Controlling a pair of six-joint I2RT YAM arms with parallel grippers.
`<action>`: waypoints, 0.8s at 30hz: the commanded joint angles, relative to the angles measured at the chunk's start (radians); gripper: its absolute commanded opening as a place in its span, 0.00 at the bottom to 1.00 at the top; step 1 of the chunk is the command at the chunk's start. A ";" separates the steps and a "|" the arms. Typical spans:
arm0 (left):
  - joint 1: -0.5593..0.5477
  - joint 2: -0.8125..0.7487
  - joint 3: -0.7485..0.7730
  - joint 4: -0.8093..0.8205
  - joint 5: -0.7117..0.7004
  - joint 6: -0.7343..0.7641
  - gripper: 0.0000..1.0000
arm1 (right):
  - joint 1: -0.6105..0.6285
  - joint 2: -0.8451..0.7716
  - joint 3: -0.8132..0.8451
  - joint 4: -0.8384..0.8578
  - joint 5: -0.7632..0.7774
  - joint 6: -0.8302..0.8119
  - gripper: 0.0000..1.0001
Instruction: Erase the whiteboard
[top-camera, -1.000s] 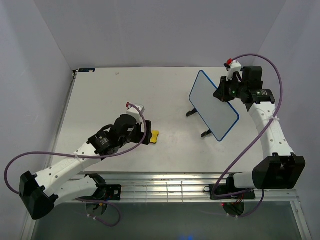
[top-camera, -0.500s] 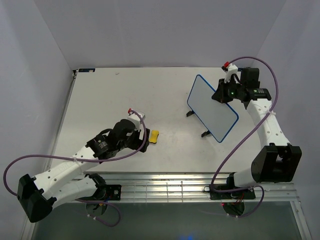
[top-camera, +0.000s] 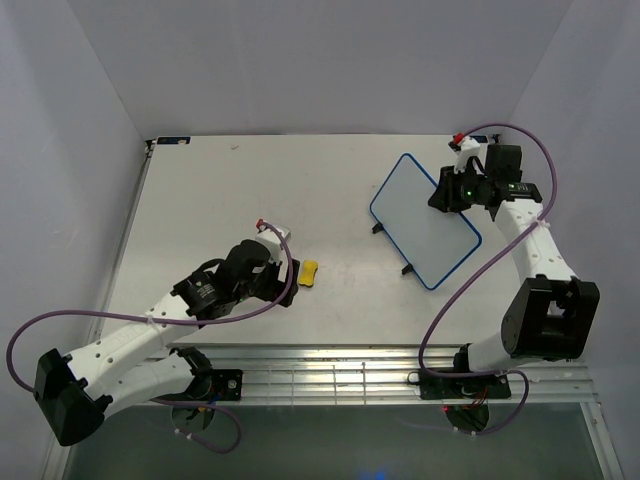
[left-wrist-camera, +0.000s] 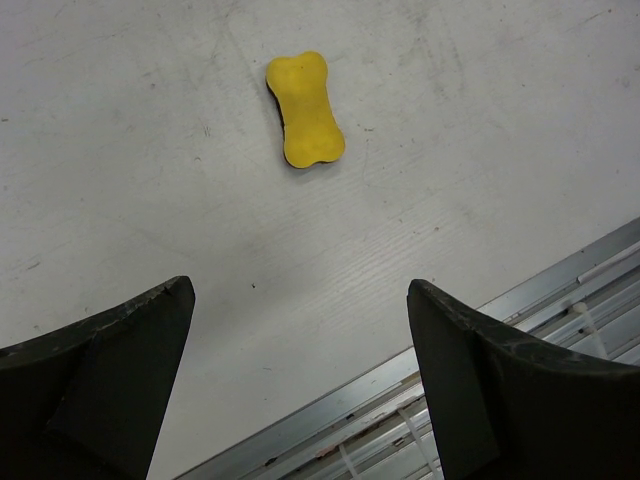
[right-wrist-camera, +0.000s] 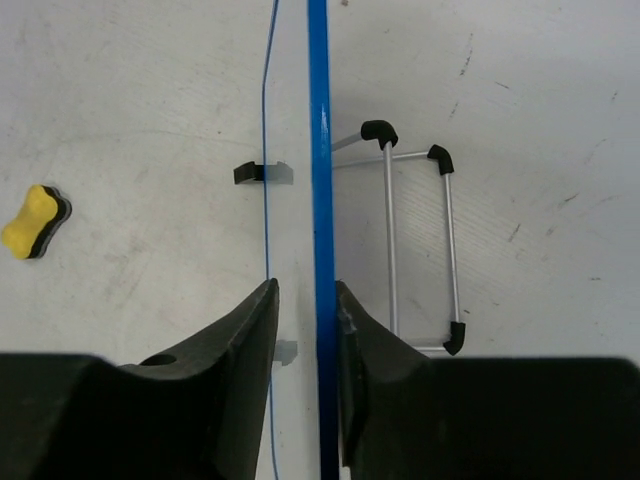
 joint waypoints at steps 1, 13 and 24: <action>0.005 -0.014 -0.008 0.011 0.017 0.009 0.98 | -0.003 0.008 -0.006 0.036 0.033 -0.038 0.36; 0.005 0.006 -0.011 0.014 0.034 0.014 0.98 | -0.003 0.109 0.054 0.012 0.211 -0.081 0.52; 0.005 0.014 -0.012 0.018 0.030 0.015 0.98 | -0.003 0.166 0.087 0.006 0.233 -0.093 0.79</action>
